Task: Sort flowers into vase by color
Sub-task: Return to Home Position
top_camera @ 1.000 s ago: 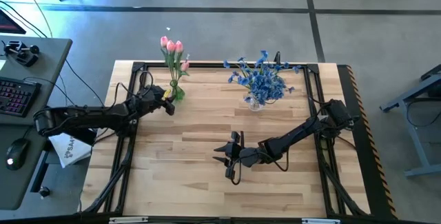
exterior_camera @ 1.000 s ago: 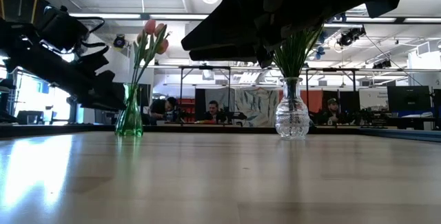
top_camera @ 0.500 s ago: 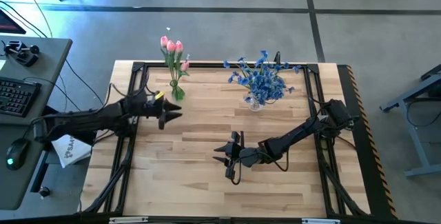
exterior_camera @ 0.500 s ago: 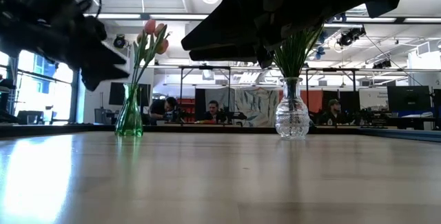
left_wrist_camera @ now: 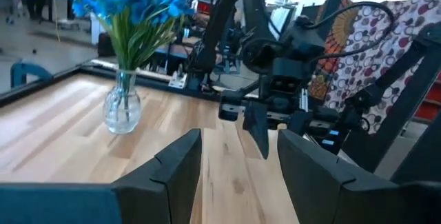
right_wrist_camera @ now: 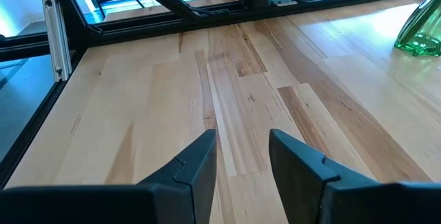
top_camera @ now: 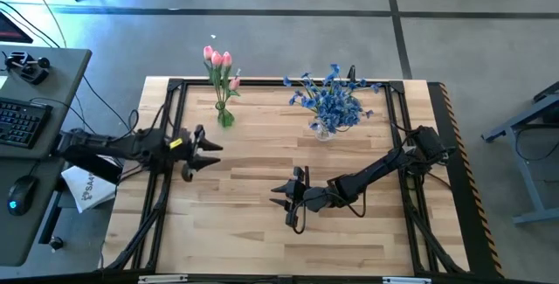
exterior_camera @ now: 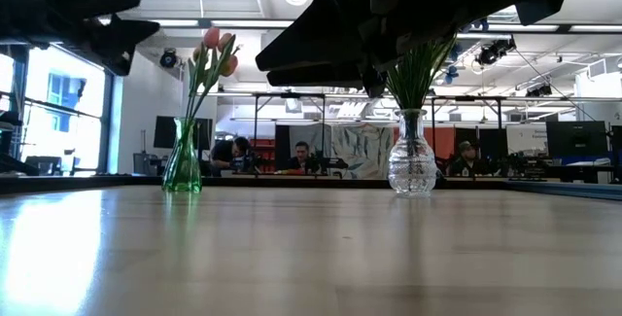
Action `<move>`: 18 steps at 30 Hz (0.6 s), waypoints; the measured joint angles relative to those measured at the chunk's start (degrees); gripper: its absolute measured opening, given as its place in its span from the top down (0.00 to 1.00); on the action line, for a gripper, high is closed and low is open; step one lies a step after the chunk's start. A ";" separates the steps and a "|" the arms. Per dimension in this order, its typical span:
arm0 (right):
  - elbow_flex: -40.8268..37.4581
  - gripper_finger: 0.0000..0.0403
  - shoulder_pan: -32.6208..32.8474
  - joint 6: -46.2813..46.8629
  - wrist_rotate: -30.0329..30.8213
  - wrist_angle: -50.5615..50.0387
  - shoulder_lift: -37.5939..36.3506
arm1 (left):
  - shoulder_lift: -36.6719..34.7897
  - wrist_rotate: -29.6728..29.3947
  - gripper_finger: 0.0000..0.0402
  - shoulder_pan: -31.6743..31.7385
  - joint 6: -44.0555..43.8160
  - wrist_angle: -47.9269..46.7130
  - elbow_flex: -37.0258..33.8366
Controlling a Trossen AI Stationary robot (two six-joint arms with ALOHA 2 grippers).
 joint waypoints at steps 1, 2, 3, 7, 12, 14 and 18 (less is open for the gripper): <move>0.00 0.68 0.00 0.02 0.02 0.00 0.00 | -0.39 -1.12 0.55 -1.33 0.73 -0.09 0.00; 0.00 0.68 0.00 0.16 0.01 0.00 0.00 | -0.75 -1.91 0.55 -2.56 1.37 -0.07 0.00; 0.00 0.68 0.00 0.22 0.01 -0.01 0.00 | -1.02 -2.67 0.55 -3.65 2.06 -0.05 0.00; 0.00 0.68 0.00 0.11 0.02 0.00 0.00 | -1.79 -6.80 0.55 -6.63 4.45 -0.12 -0.22; 0.00 0.68 0.00 0.22 0.02 0.00 0.00 | -3.86 -10.76 0.55 -7.22 3.30 1.42 -4.32; 0.00 0.68 0.02 0.23 -0.01 -0.02 0.00 | -5.11 -11.32 0.55 -6.89 2.62 0.67 -4.81; -0.04 0.68 0.00 0.09 -4.25 -0.62 -0.61 | -7.80 -11.33 0.55 -5.08 2.48 0.58 -4.76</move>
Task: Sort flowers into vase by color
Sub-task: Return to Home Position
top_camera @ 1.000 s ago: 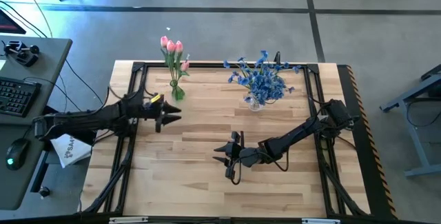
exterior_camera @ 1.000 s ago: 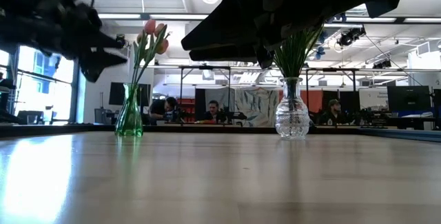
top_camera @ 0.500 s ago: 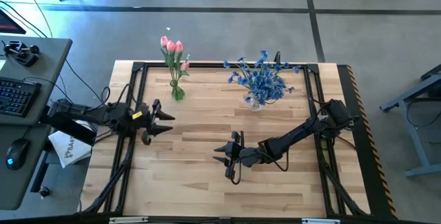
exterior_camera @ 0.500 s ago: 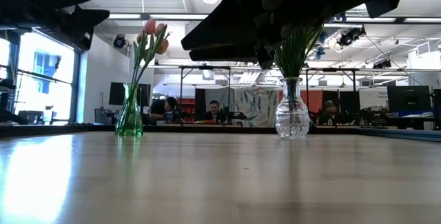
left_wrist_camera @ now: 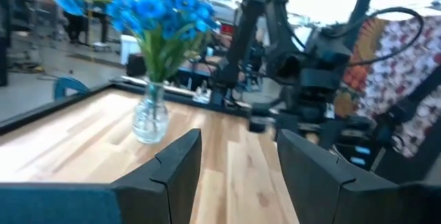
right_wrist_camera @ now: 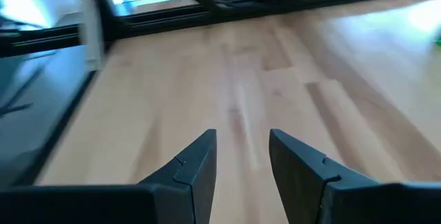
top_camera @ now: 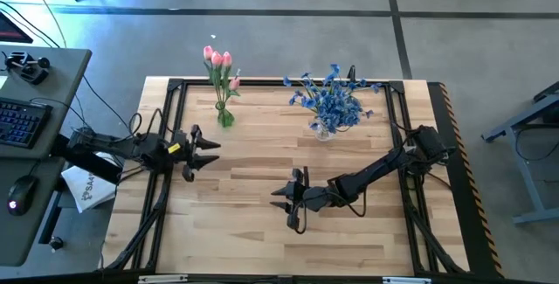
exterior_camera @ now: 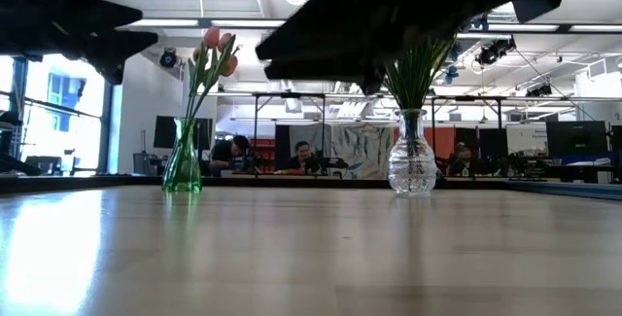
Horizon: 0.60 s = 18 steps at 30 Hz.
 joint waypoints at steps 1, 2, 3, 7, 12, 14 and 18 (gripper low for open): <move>0.00 0.68 0.00 -0.40 -1.59 -0.32 -0.58 | -0.94 0.00 0.55 0.75 0.00 -0.68 0.02; 0.00 0.68 0.10 -1.14 -2.62 -1.10 -1.37 | -1.88 0.21 0.55 1.58 -0.02 -1.88 0.02; 0.00 0.68 0.21 -1.56 -3.36 -2.19 -2.32 | -2.81 0.68 0.55 2.47 -0.04 -3.36 0.02; -5.44 0.68 0.50 -2.53 -3.07 -1.15 -7.83 | -3.98 3.50 0.55 6.01 -0.53 -5.32 0.09; -22.90 0.68 0.42 0.06 -2.73 16.51 -18.92 | -3.81 5.70 0.55 8.60 -0.97 -6.17 0.09; -29.22 0.68 0.38 0.13 -2.43 21.61 -23.80 | -3.78 5.77 0.55 8.86 -0.99 -6.16 0.09; -37.95 0.68 -1.08 -0.05 -3.04 23.11 -35.99 | -3.78 5.83 0.55 8.86 -0.61 -6.16 0.09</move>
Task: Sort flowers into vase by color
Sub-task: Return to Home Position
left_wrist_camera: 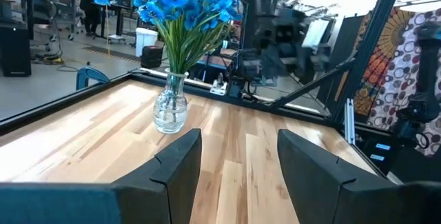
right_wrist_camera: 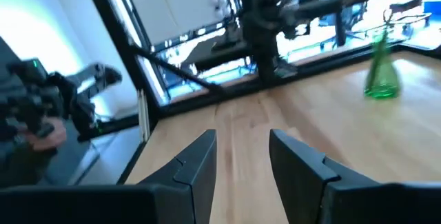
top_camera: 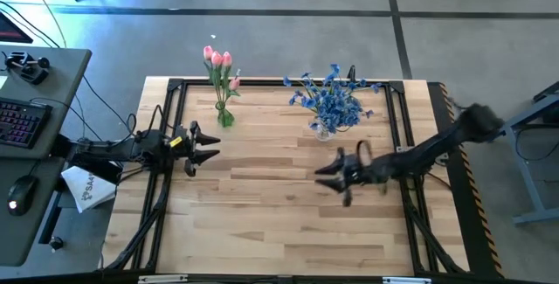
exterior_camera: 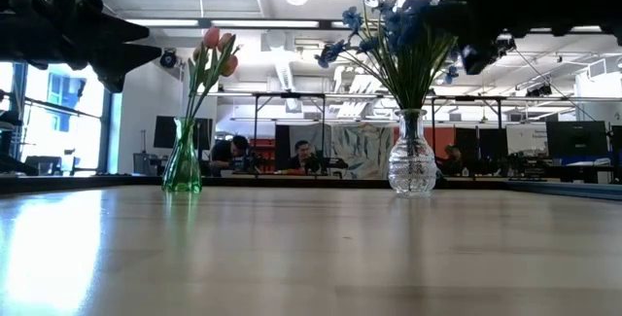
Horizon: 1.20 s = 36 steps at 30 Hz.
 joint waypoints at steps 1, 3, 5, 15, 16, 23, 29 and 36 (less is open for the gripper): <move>-1.80 0.68 -0.64 0.35 -0.51 -0.58 -3.34 | 0.01 0.01 0.55 0.00 0.00 -0.01 0.00; -5.00 0.68 -1.84 1.35 -1.92 -1.73 -10.27 | 0.02 0.01 0.55 0.00 0.00 0.02 0.00; -7.20 0.68 -3.21 1.92 -4.16 -3.00 -17.17 | 0.02 0.01 0.55 0.00 0.02 -0.01 0.00; -9.90 0.68 -7.59 -0.98 -8.69 -24.29 -45.28 | 0.04 -0.02 0.55 0.00 0.09 0.02 0.00; -9.90 0.68 -7.59 -1.83 -8.70 -25.41 -47.56 | 0.04 -0.02 0.55 0.00 0.09 0.03 0.00; -9.87 0.68 -7.59 -5.12 -8.69 -34.15 -57.72 | 0.04 0.00 0.55 0.00 0.11 0.02 0.00; -9.87 0.68 -7.59 -4.83 -8.69 -44.94 -64.89 | 0.04 -0.01 0.55 0.00 0.33 0.02 0.00; -9.83 0.68 -7.59 -5.28 -8.42 -53.64 -72.44 | 0.09 -0.02 0.55 0.00 0.66 0.02 0.00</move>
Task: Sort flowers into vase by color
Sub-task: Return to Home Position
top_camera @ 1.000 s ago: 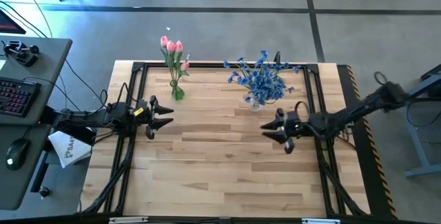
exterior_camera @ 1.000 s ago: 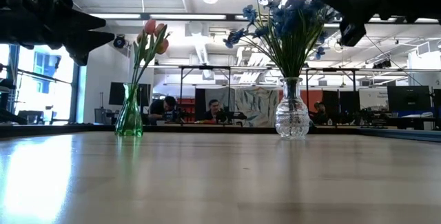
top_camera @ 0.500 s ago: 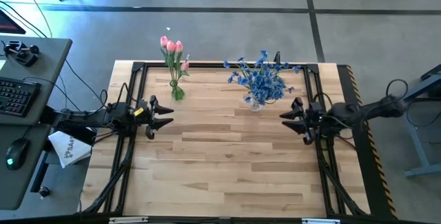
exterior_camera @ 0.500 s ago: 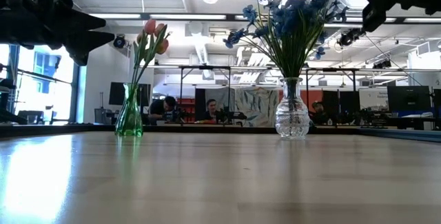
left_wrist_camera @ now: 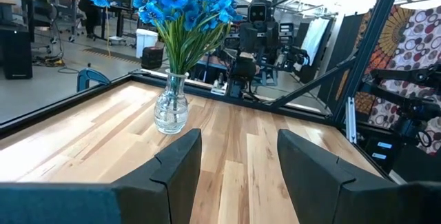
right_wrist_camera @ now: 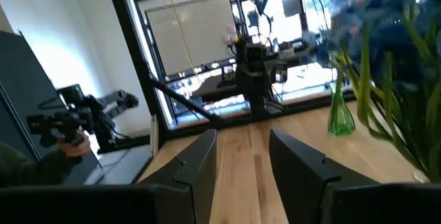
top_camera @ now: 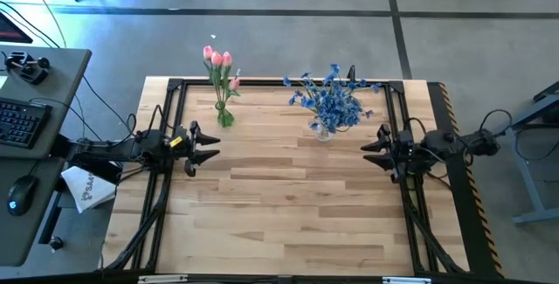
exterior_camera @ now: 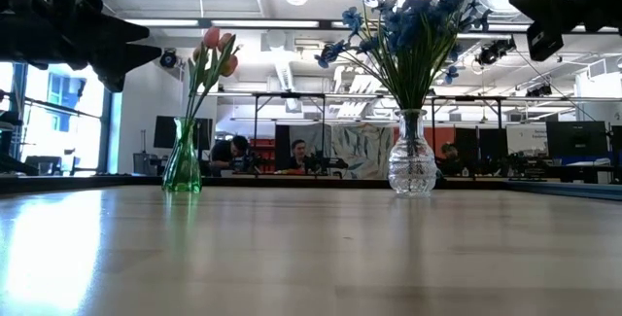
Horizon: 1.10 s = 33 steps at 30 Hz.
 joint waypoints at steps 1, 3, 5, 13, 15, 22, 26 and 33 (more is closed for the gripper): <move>-0.02 0.68 0.00 -0.01 0.12 -0.21 0.01 | 0.16 0.02 0.55 0.00 0.02 0.04 0.00; -0.02 0.68 0.00 -0.12 0.18 -0.84 0.39 | 0.59 -0.02 0.55 0.00 0.00 0.02 -0.02; -0.02 0.68 0.00 0.32 0.17 -2.79 0.19 | 1.06 0.00 0.55 0.00 0.00 -0.12 -0.03; -0.64 0.68 0.00 0.20 -4.20 -1.82 0.15 | 3.43 -0.01 0.55 0.00 -0.09 -0.06 -0.04; -2.63 0.68 0.00 0.01 -5.99 0.18 0.15 | 3.52 -0.06 0.55 0.00 -0.45 -0.03 -0.04; -8.89 0.68 -0.07 0.50 -7.80 3.95 0.53 | 3.51 -0.22 0.55 0.00 -0.55 0.02 -0.04; -8.87 0.68 -0.28 -0.93 -7.97 4.01 0.07 | 3.48 -0.90 0.55 -0.02 -0.57 0.14 -0.04; -8.90 0.68 -1.34 -5.35 -4.19 6.99 0.07 | 3.46 -1.52 0.55 -0.02 -0.57 0.32 -0.04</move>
